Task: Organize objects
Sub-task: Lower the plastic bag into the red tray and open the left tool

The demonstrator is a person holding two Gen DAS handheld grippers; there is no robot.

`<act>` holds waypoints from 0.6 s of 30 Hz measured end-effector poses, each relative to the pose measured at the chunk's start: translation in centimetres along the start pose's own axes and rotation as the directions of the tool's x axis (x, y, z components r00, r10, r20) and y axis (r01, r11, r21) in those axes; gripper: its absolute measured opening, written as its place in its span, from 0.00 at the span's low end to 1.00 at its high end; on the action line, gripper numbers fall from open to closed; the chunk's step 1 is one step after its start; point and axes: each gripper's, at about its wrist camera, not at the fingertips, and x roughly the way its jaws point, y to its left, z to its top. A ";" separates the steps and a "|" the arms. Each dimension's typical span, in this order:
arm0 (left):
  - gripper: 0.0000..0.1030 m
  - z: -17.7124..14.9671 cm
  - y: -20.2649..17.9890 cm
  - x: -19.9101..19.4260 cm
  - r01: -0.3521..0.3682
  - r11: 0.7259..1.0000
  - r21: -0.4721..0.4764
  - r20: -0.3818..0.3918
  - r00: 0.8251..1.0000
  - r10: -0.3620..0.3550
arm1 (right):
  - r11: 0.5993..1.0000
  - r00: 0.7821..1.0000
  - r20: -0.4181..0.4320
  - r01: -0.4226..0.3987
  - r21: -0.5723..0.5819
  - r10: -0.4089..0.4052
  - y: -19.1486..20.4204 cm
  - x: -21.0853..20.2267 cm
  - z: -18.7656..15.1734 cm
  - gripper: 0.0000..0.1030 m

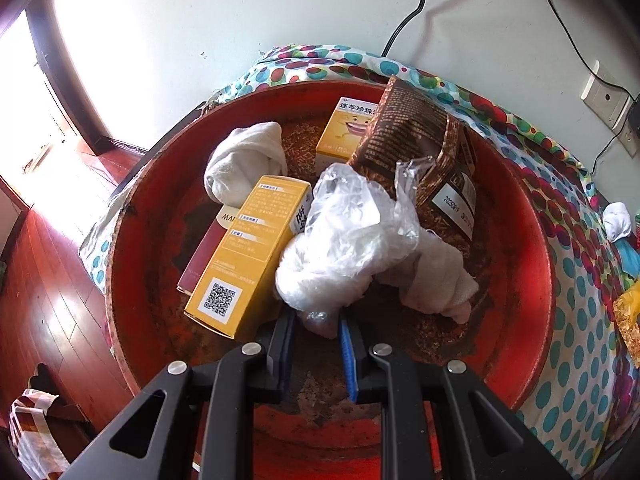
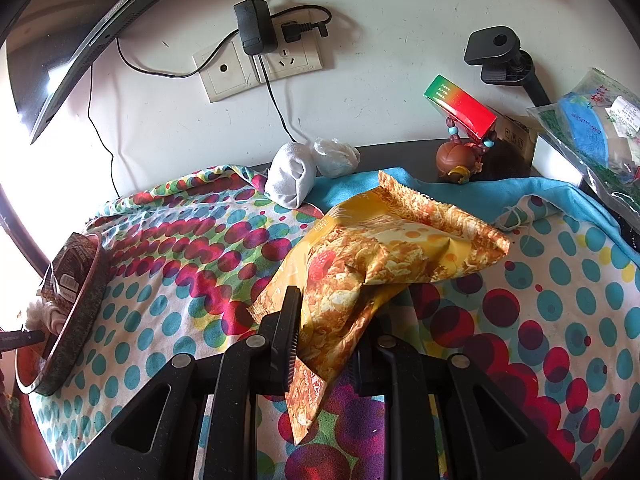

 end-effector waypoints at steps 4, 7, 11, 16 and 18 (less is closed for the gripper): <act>0.26 0.0 -0.2 -0.4 0.023 1.000 0.002 -0.011 1.000 -0.023 | 1.000 1.000 0.000 0.001 -0.001 -0.001 0.1 0.0 0.0 0.19; 0.35 0.0 0.0 -0.7 0.047 0.999 -0.011 -0.021 0.999 -0.047 | 1.000 1.000 0.002 -0.002 0.000 0.002 0.1 0.0 0.0 0.19; 0.39 -0.3 0.2 -1.4 0.054 0.998 -0.011 -0.034 0.998 -0.054 | 1.000 1.000 0.006 -0.009 0.003 0.009 -0.4 0.0 -0.1 0.19; 0.42 -0.8 0.8 -3.0 0.052 0.998 -0.022 -0.025 0.998 -0.053 | 1.000 0.999 0.023 -0.030 -0.007 0.030 -0.2 -0.4 -0.2 0.18; 0.42 -1.0 0.7 -3.7 0.052 0.998 -0.021 -0.014 0.999 -0.053 | 0.999 0.999 0.027 -0.037 -0.014 0.037 0.0 -0.4 -0.1 0.18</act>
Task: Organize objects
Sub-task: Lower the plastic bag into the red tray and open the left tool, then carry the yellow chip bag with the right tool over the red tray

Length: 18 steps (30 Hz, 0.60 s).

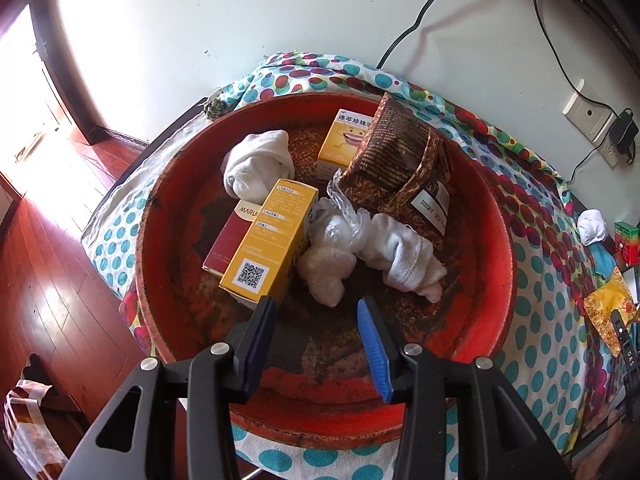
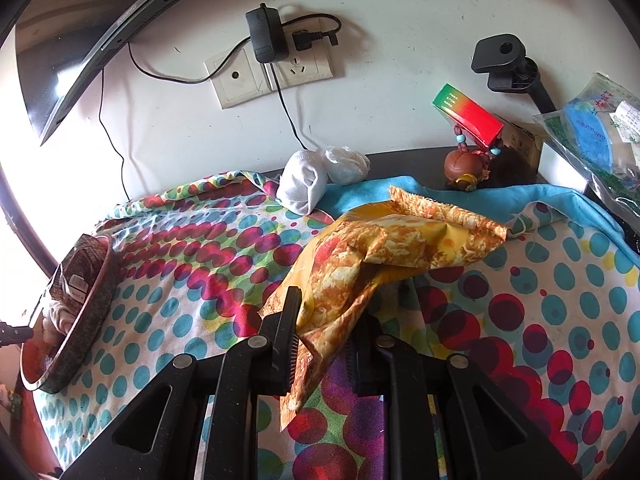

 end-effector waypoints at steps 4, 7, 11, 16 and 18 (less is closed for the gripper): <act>0.43 -0.2 -0.4 -1.1 0.012 1.000 0.011 0.013 1.000 -0.012 | 1.000 1.000 0.006 -0.009 -0.011 0.009 0.0 -0.2 0.0 0.16; 0.42 -0.4 -1.0 -1.6 0.016 0.999 0.030 0.018 1.000 -0.016 | 1.000 1.000 0.008 -0.009 -0.014 0.009 0.2 -0.2 0.1 0.15; 0.43 -0.6 -1.4 -1.9 0.015 0.999 0.047 0.023 1.000 -0.016 | 1.000 1.000 0.010 0.008 -0.029 -0.007 0.3 -0.3 0.1 0.14; 0.43 -0.9 -1.6 -2.0 0.027 0.998 0.063 0.024 0.999 -0.028 | 0.999 1.000 0.010 0.015 -0.050 -0.014 1.1 -1.1 0.7 0.13; 0.43 -1.0 -1.6 -1.9 0.038 0.997 0.071 0.013 0.999 -0.039 | 0.997 1.000 0.015 0.016 -0.069 -0.015 1.7 -1.7 1.0 0.13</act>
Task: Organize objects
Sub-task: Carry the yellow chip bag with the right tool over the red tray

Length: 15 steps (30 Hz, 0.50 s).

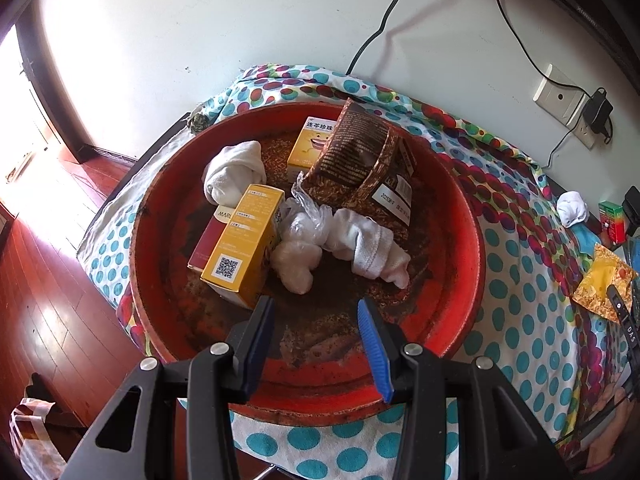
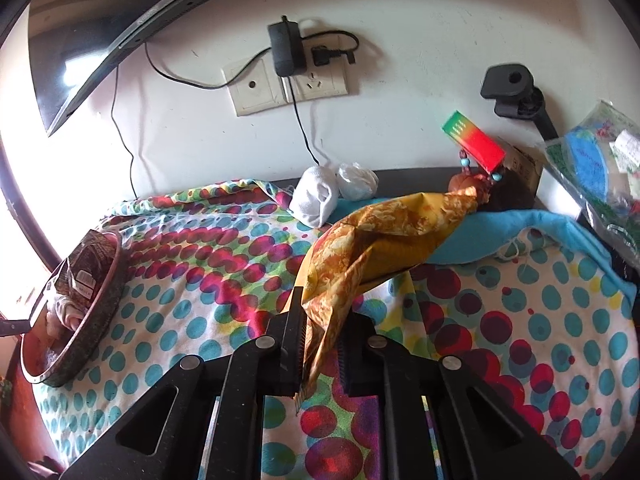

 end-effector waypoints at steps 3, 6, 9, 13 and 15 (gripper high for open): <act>0.43 -0.3 0.0 0.0 0.015 1.000 0.010 -0.001 1.000 -0.015 | 1.000 1.000 0.015 -0.015 -0.018 0.015 1.1 -1.0 0.7 0.12; 0.43 -0.3 0.2 -0.3 0.023 1.000 0.015 0.004 1.000 -0.023 | 0.998 0.999 0.025 -0.042 -0.045 0.043 2.8 -1.9 1.3 0.11; 0.43 -0.4 0.4 -0.7 0.024 1.000 0.019 0.010 1.000 -0.024 | 0.994 0.996 0.027 -0.080 -0.070 0.082 4.8 -2.4 1.8 0.11; 0.43 -0.5 0.9 -1.2 0.024 0.999 0.028 0.019 1.000 -0.024 | 0.983 0.988 0.019 -0.150 -0.108 0.153 8.2 -2.7 2.2 0.11; 0.43 -0.6 1.3 -1.5 0.018 0.999 0.026 0.020 1.000 -0.019 | 0.973 0.981 0.011 -0.189 -0.131 0.192 10.3 -2.8 2.3 0.11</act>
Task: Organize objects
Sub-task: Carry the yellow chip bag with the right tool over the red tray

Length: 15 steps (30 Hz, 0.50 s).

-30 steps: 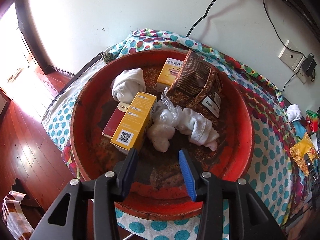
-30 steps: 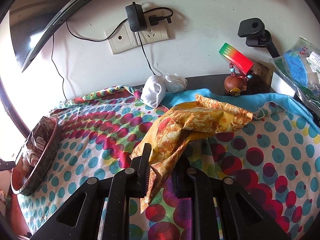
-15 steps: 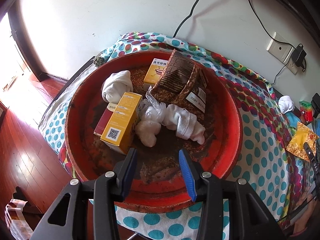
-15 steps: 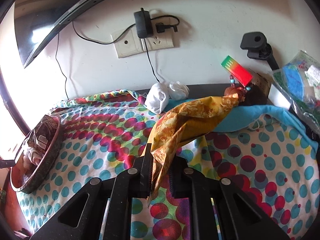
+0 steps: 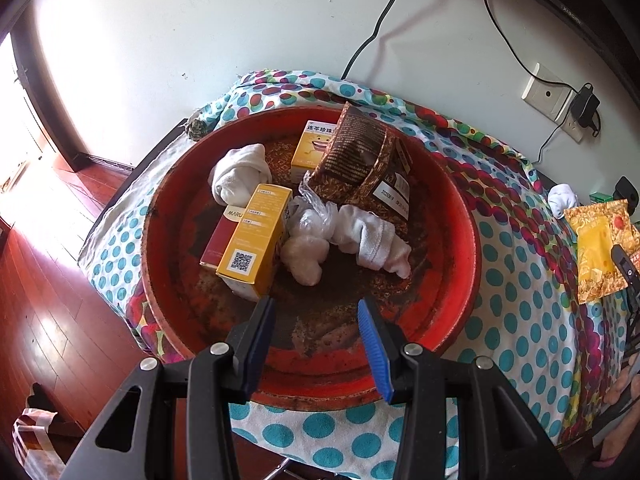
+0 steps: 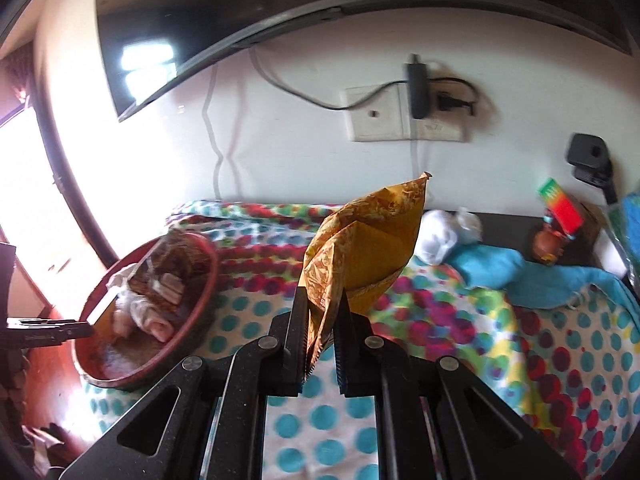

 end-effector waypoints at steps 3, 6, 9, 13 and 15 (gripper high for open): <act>0.43 -0.2 0.9 -0.6 0.020 1.000 -0.017 0.002 1.000 -0.020 | 0.997 0.998 -0.004 -0.068 -0.028 0.068 3.0 0.7 0.6 0.11; 0.43 -0.3 1.8 -1.4 0.024 0.999 -0.025 0.011 1.000 -0.024 | 0.990 0.991 -0.012 -0.132 -0.055 0.132 6.1 1.6 1.1 0.11; 0.43 -0.3 3.0 -2.1 0.020 0.999 -0.034 0.021 1.000 -0.020 | 0.977 0.980 -0.029 -0.200 -0.076 0.198 9.4 2.8 1.5 0.11; 0.43 -0.2 4.8 -2.7 0.017 0.997 -0.069 0.031 0.999 -0.015 | 0.957 0.963 -0.060 -0.269 -0.108 0.264 13.6 4.6 1.5 0.11; 0.43 -0.3 5.6 -2.9 0.010 0.997 -0.082 0.035 0.999 -0.007 | 0.945 0.952 -0.078 -0.305 -0.119 0.297 15.6 5.6 1.3 0.11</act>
